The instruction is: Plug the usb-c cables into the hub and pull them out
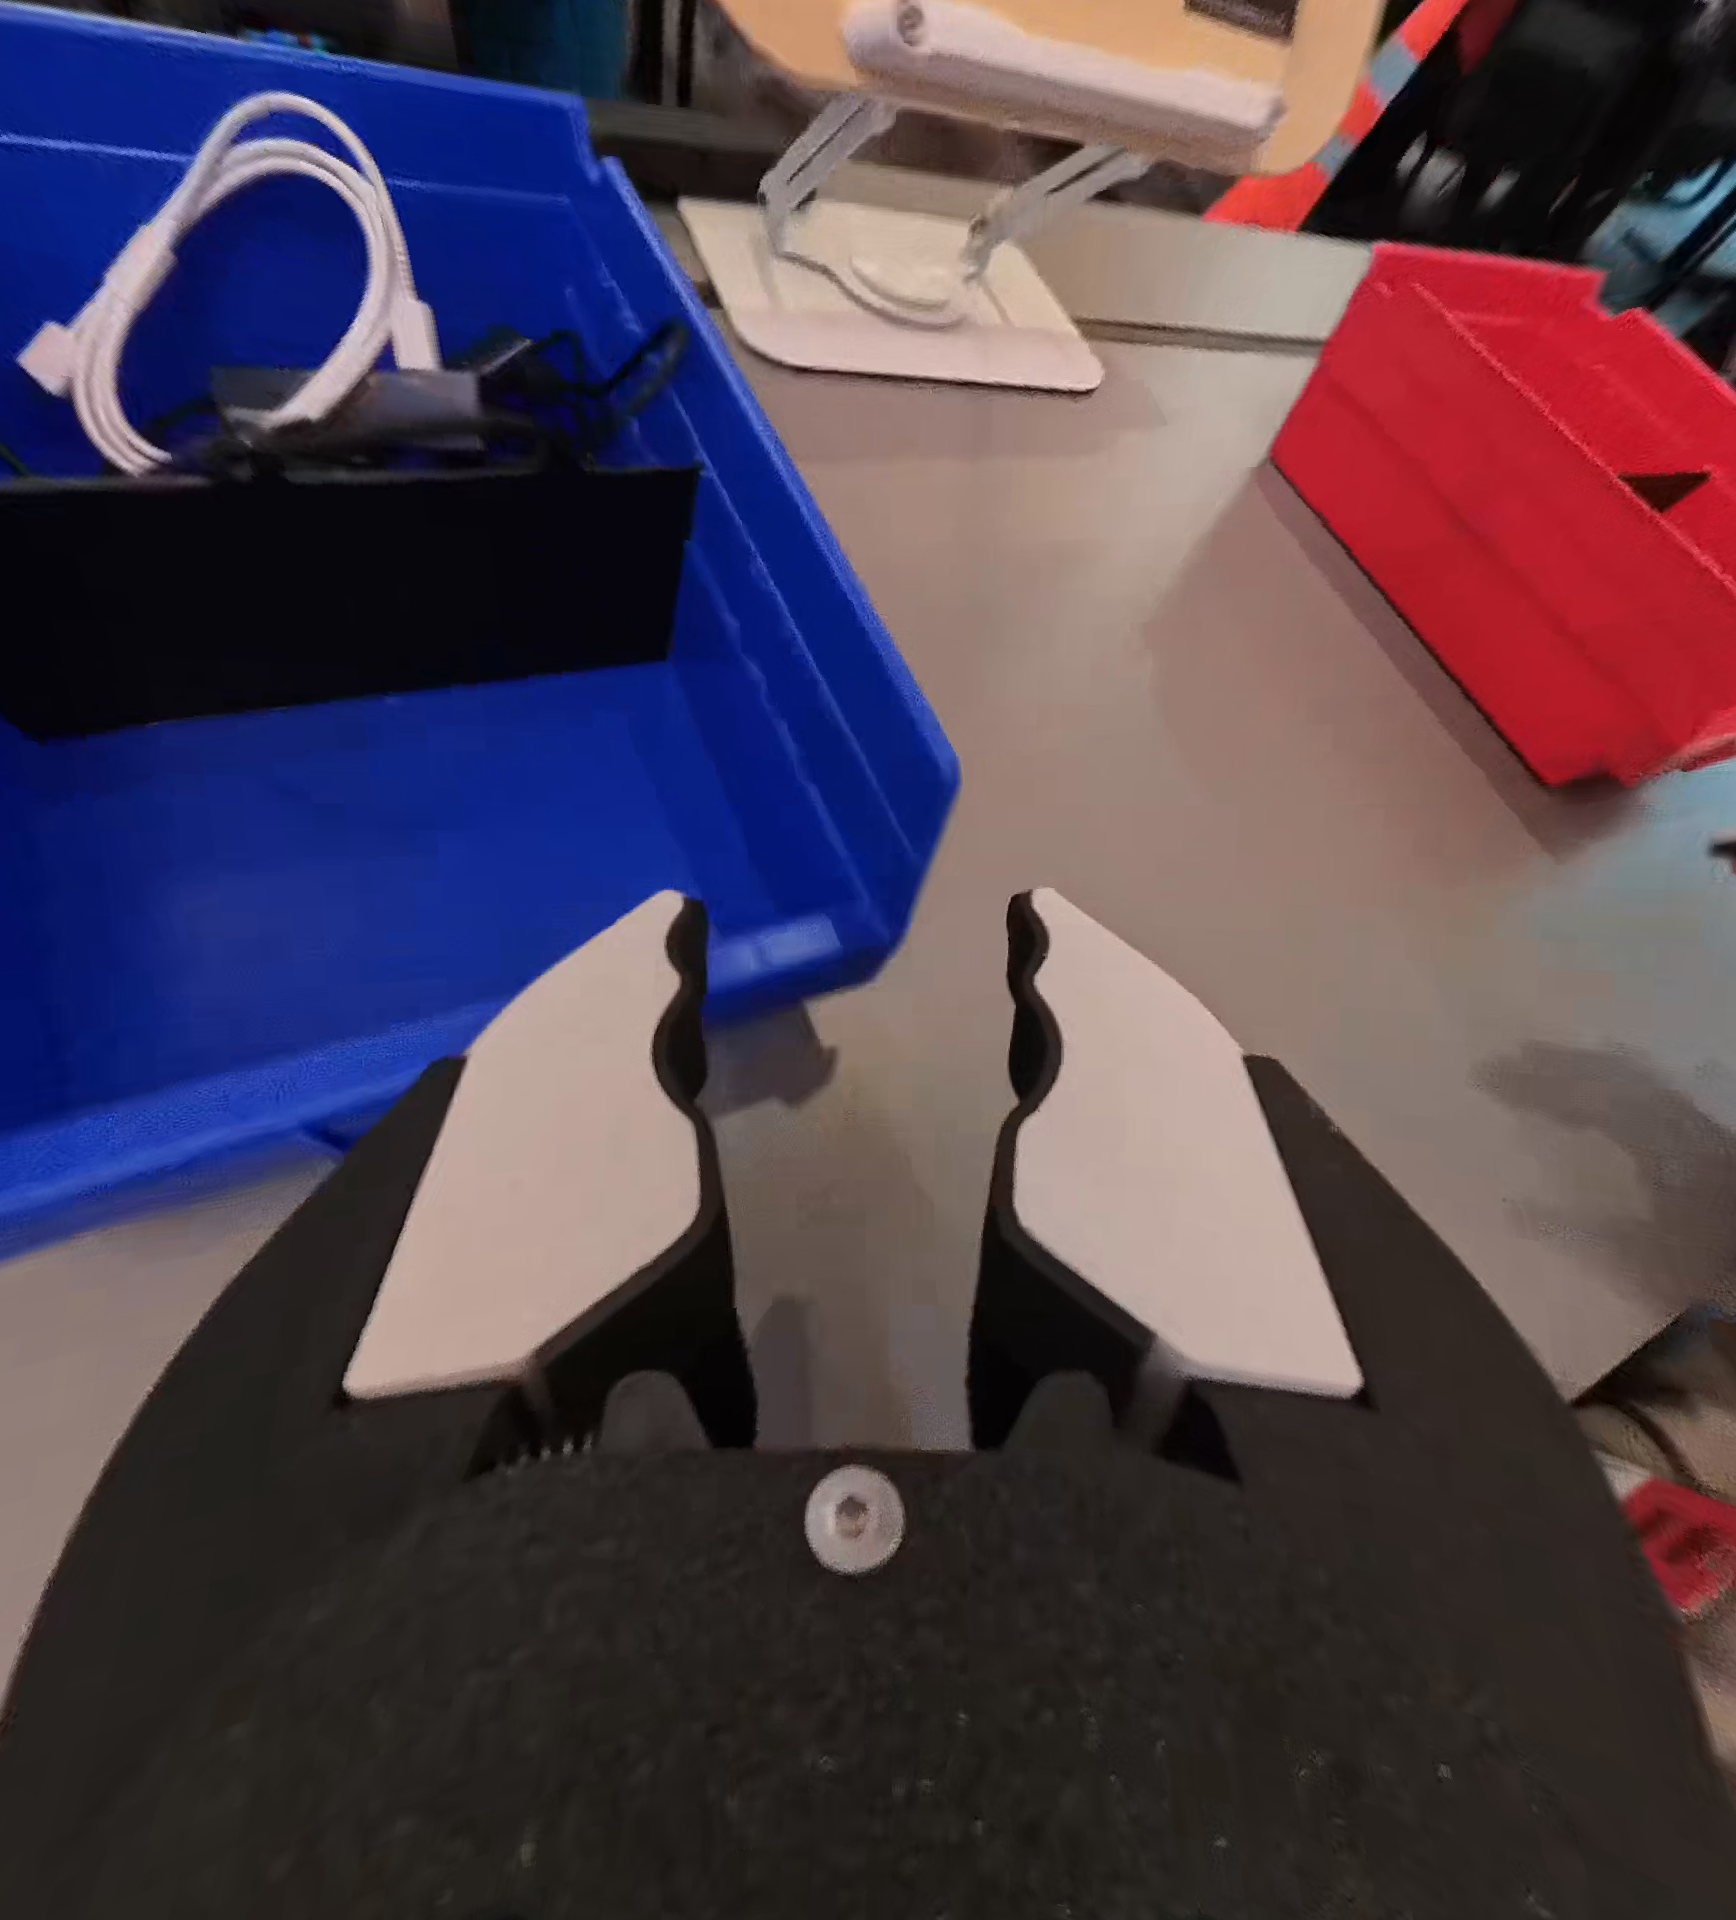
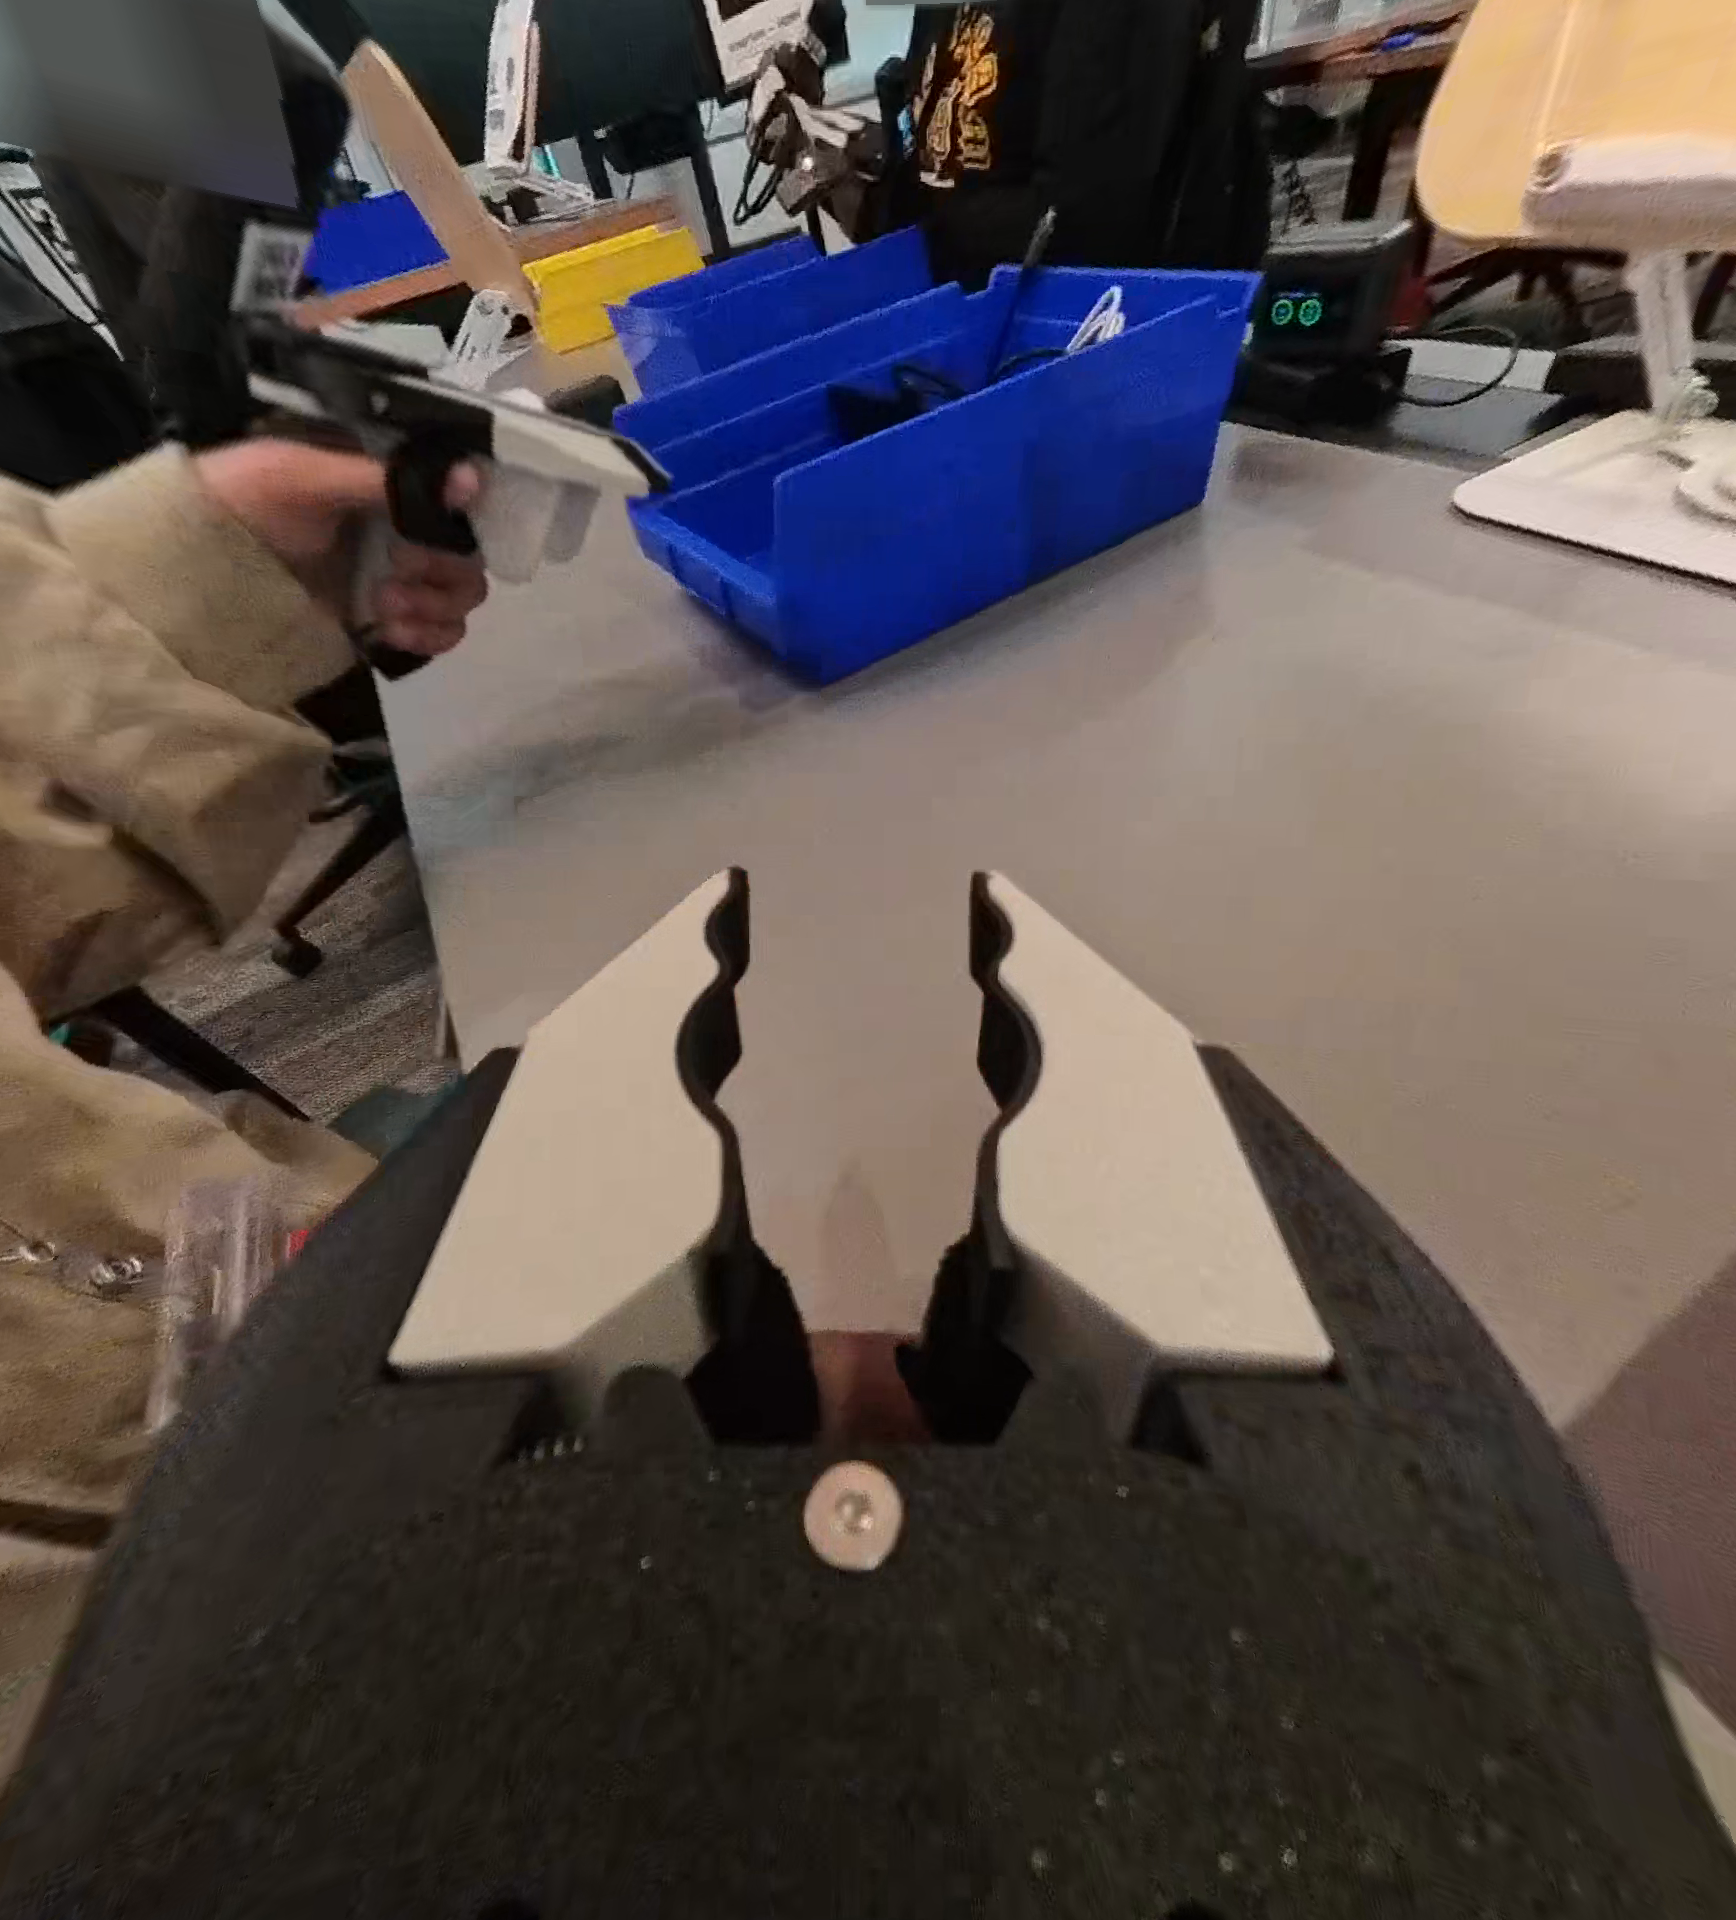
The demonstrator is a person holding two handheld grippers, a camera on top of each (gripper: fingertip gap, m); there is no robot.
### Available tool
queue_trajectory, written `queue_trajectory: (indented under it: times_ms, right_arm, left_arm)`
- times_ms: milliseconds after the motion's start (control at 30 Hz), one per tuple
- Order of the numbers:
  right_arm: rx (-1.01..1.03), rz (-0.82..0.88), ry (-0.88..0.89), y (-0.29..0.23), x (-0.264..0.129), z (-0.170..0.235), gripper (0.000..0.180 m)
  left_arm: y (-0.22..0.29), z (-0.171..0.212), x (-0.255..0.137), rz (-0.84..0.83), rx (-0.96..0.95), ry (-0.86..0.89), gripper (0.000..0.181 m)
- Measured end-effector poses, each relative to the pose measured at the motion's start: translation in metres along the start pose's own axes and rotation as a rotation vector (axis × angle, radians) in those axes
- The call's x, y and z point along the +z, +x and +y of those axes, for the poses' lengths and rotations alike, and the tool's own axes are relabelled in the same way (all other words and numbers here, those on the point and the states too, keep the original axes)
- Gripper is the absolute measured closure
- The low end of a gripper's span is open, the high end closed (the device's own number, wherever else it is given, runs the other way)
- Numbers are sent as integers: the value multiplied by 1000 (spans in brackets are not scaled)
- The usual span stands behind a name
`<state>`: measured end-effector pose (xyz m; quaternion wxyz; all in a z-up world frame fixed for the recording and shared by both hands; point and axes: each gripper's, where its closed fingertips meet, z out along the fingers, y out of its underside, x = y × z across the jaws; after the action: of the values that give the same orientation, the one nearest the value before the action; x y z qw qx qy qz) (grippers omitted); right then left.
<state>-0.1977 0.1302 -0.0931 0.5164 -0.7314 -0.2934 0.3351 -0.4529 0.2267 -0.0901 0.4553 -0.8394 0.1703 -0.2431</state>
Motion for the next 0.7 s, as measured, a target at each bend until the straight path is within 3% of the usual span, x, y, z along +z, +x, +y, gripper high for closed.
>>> queue_trajectory:
  times_ms: [167,233,400,533,700]
  right_arm:
    - [-54,-59,-33,-8,28,9,138]
    - [15,-113,-22,-15,33,12,138]
    - [181,-268,-9,-31,25,12,136]
    - [203,-308,-39,-38,17,28,134]
    - [202,-391,-78,-61,7,35,131]
  left_arm:
    - [-30,-84,24,-64,-65,-141,131]
    - [-39,-103,48,-96,-90,-276,143]
    - [-70,-103,116,-193,-179,-642,141]
    - [-106,-97,156,-358,-233,-773,138]
    - [-146,-80,175,-586,-205,-898,138]
